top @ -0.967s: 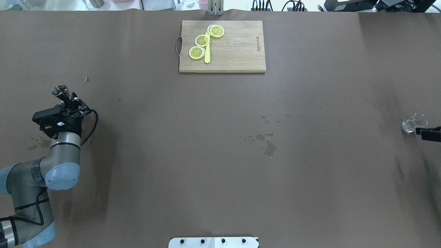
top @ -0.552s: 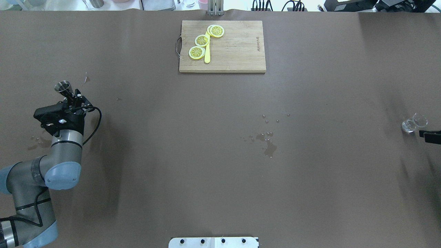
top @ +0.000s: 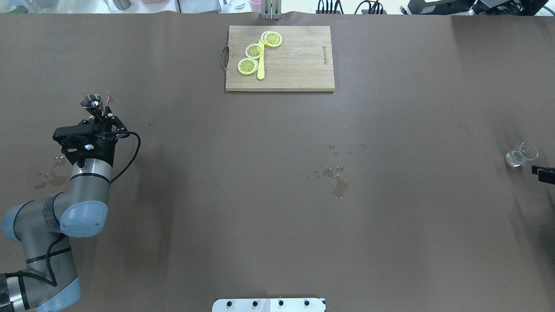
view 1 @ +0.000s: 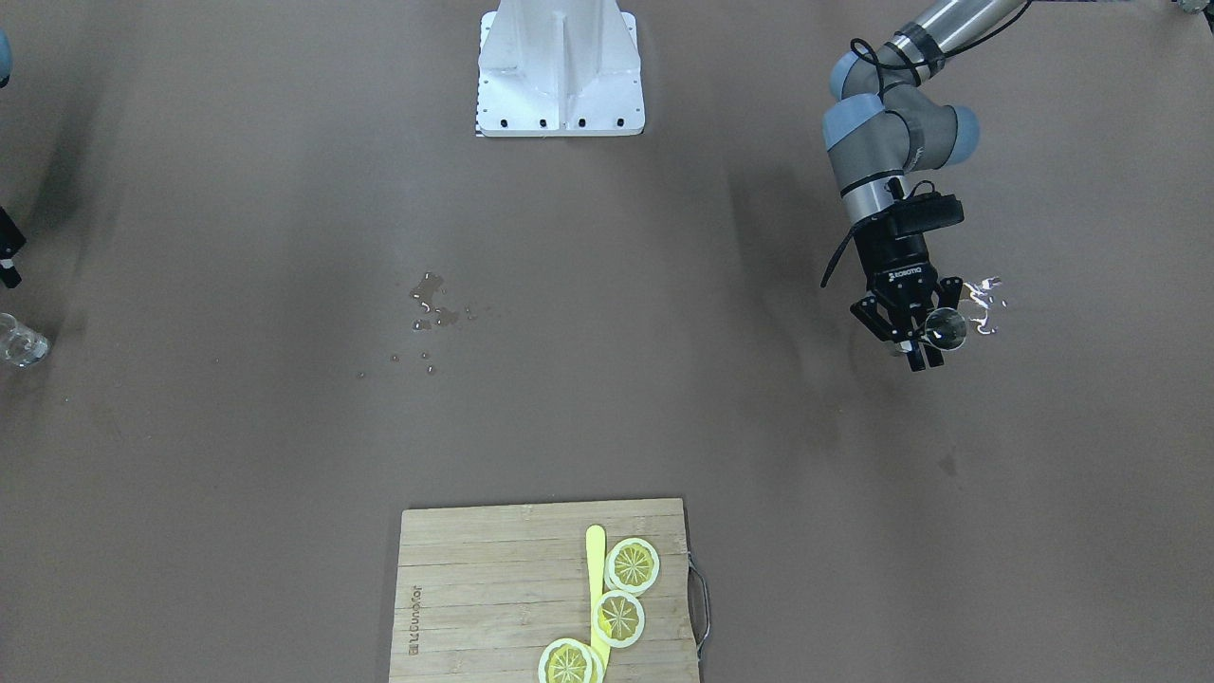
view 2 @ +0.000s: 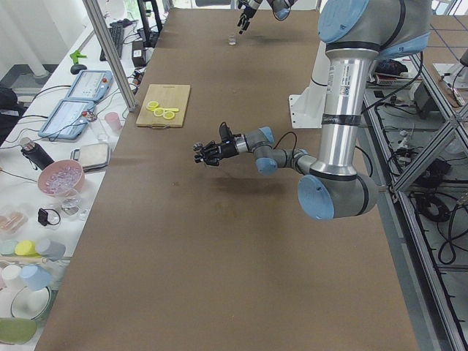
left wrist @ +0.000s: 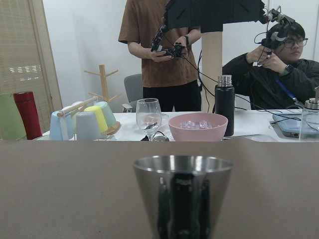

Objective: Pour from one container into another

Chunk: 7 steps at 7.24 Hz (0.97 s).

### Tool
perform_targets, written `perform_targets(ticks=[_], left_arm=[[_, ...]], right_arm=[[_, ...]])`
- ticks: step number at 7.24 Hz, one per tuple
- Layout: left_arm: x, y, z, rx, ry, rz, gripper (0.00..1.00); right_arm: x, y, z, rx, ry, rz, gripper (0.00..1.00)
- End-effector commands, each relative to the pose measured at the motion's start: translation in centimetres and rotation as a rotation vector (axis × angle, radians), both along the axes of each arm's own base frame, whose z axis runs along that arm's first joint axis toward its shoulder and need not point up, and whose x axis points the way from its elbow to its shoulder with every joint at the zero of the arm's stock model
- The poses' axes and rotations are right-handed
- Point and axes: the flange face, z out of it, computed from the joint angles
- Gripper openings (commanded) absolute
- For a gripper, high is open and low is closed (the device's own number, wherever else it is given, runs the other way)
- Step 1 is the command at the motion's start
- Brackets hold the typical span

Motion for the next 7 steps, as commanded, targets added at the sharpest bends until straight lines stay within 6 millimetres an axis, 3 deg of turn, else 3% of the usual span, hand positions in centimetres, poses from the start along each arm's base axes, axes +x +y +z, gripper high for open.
perform_targets(ticks=[1, 2, 3, 4, 7], left_arm=[[0.6, 0.1, -2.1, 0.023, -0.073, 0.045, 0.00], [0.9, 0.5, -3.6, 0.041, -0.115, 0.079, 0.00], [1.2, 0.6, -5.0, 0.059, -0.173, 0.112, 0.00], [1.4, 0.9, -6.3, 0.067, -0.125, 0.175, 0.00], [3.1, 1.1, -10.4, 0.148, -0.110, 0.338, 0.00]], right_arm=[[-2.2, -0.1, 0.2, 0.009, -0.002, 0.040, 1.00], [-2.8, 0.1, 0.3, 0.015, 0.008, 0.045, 1.00], [-3.2, 0.2, 1.4, 0.029, 0.011, 0.046, 1.00], [-3.6, 0.1, 3.2, 0.052, 0.007, 0.058, 1.00], [-4.6, -0.4, 3.3, 0.071, -0.016, 0.061, 1.00]])
